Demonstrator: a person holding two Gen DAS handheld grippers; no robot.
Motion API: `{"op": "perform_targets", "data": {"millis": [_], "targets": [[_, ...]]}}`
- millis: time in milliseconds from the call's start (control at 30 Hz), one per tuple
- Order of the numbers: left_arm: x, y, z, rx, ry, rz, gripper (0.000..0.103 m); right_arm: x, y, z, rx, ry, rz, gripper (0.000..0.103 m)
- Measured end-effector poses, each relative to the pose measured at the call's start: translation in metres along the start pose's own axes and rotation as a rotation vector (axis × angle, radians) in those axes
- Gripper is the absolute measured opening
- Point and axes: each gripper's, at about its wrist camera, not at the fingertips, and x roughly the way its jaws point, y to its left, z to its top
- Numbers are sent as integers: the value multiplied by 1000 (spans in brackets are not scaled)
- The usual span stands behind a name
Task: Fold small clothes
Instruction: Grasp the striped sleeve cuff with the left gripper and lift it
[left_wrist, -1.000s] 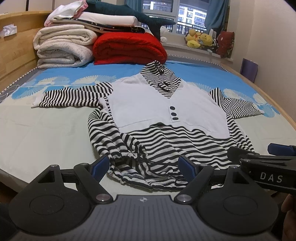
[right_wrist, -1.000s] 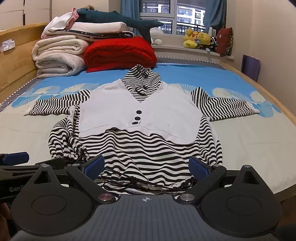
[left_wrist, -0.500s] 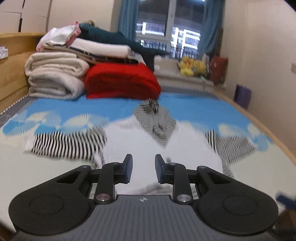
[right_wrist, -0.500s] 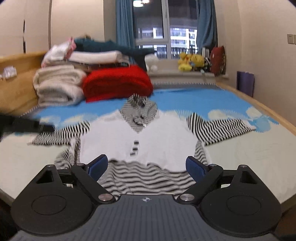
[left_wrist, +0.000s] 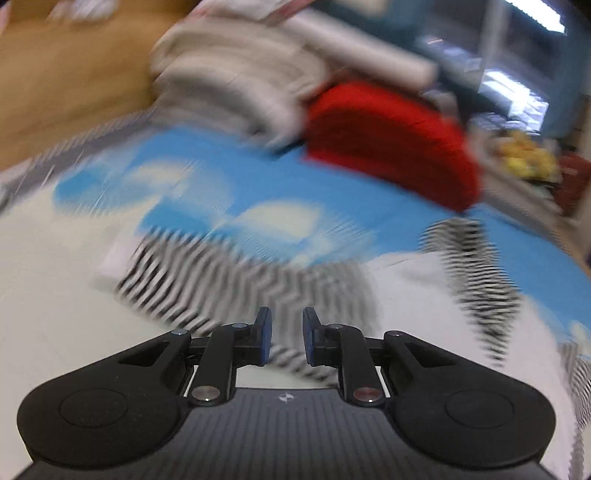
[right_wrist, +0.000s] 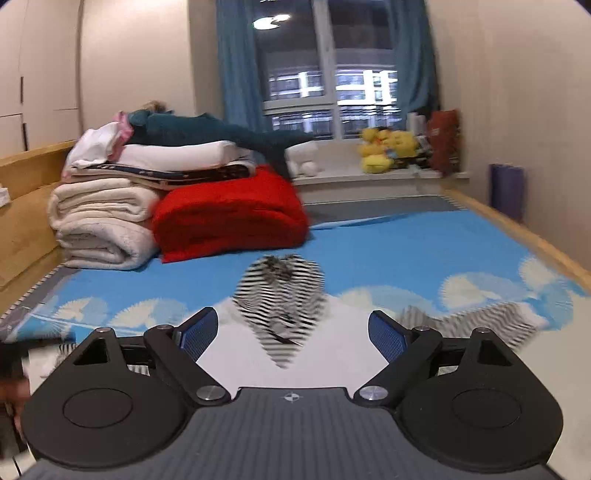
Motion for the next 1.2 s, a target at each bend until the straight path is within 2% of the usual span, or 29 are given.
{"op": "perform_targets", "data": {"millis": [100,133,167,200,233,300,367,467,600,667,800,833,900,1000,1067,1133,1200], "targets": [[30,40,12,-109,37,28,19,42,2,-10,-2,-29,58,82],[39,52,16,-144,44,33,19,56,1,-22,-8,-33,56,71],[48,64,22,-185,55,43,19,70,2,-32,-9,1,31,53],[54,76,24,-229,61,51,19,87,2,-39,1,82,6,45],[63,90,28,-287,66,57,20,99,2,-45,23,140,21,41],[72,109,31,-373,76,68,23,119,6,-51,42,199,116,40],[83,126,31,-455,97,84,29,133,13,-50,11,223,156,40],[98,144,31,-511,124,117,36,152,14,-50,-8,226,148,40],[113,162,27,-590,152,135,36,176,1,-52,26,296,128,42],[121,166,23,-628,166,131,36,185,-10,-48,56,309,122,45],[134,169,18,-658,174,147,36,197,-19,-52,85,330,74,46],[135,167,19,-658,169,159,34,200,-23,-53,91,339,62,46],[135,162,24,-643,149,203,4,206,-31,-55,107,357,39,47],[122,126,41,-506,67,266,4,212,-41,-57,127,377,17,47],[101,78,57,-373,-29,197,3,214,-47,-57,141,381,3,46],[73,15,68,-198,-127,75,3,216,-54,-57,163,378,-11,45],[49,-42,63,-58,-190,-75,3,217,-62,-56,196,373,-22,29]]}}
